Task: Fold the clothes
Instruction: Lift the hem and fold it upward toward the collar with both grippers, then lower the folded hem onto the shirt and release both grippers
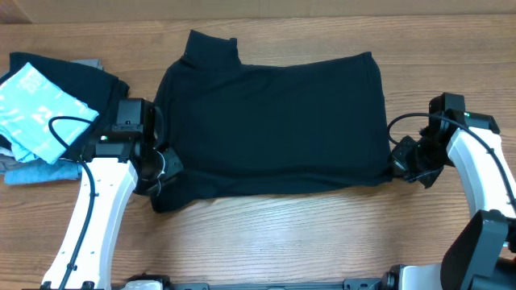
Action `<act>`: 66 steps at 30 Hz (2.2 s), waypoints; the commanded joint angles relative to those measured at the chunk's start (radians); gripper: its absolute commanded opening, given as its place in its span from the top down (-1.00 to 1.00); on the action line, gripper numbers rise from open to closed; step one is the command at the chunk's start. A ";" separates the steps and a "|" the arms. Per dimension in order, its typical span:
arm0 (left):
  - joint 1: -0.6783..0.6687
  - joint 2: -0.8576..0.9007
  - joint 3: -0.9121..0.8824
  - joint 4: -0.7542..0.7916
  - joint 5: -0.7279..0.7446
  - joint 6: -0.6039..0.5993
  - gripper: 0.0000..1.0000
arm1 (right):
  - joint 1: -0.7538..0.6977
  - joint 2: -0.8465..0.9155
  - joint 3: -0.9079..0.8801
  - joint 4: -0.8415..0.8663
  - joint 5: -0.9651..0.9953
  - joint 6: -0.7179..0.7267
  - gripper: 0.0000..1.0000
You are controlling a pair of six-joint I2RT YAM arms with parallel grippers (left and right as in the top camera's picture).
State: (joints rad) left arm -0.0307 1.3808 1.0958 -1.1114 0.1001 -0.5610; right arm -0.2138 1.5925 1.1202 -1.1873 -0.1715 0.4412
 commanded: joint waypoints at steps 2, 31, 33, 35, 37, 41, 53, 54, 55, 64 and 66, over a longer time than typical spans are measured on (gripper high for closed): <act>0.005 -0.009 0.066 0.042 -0.008 0.063 0.92 | 0.003 0.001 0.041 0.031 0.021 0.004 0.92; 0.005 0.253 0.296 0.298 -0.037 0.195 0.92 | 0.058 0.005 0.040 0.492 0.074 -0.055 0.92; 0.004 0.285 0.296 0.305 -0.037 0.203 0.92 | 0.060 0.009 0.040 0.503 0.074 -0.057 0.92; 0.004 0.311 0.296 0.308 -0.037 0.203 0.92 | 0.069 0.018 0.040 0.511 0.074 -0.057 0.92; 0.004 0.333 0.296 0.310 -0.037 0.214 0.92 | 0.088 0.039 0.040 0.519 0.074 -0.057 0.92; 0.004 0.354 0.296 0.313 -0.037 0.218 0.92 | 0.121 0.090 0.040 0.553 0.080 -0.072 0.92; 0.003 0.357 0.294 0.320 -0.037 0.225 0.92 | 0.134 0.127 0.039 0.641 0.112 -0.132 0.91; 0.003 0.359 0.294 0.317 -0.038 0.225 0.92 | 0.134 0.127 0.039 0.645 0.112 -0.132 0.91; 0.003 0.361 0.294 0.314 -0.040 0.225 0.92 | 0.134 0.127 0.039 0.649 0.113 -0.132 0.91; 0.003 0.364 0.294 0.307 -0.060 0.225 -0.49 | 0.134 0.127 0.038 0.693 0.130 -0.135 -0.24; 0.003 0.364 0.298 0.348 -0.058 0.251 -0.68 | 0.134 0.127 0.038 0.752 0.129 -0.156 -0.74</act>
State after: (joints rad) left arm -0.0307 1.7359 1.3682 -0.8032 0.0578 -0.3466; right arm -0.0826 1.7153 1.1336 -0.4873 -0.0513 0.3065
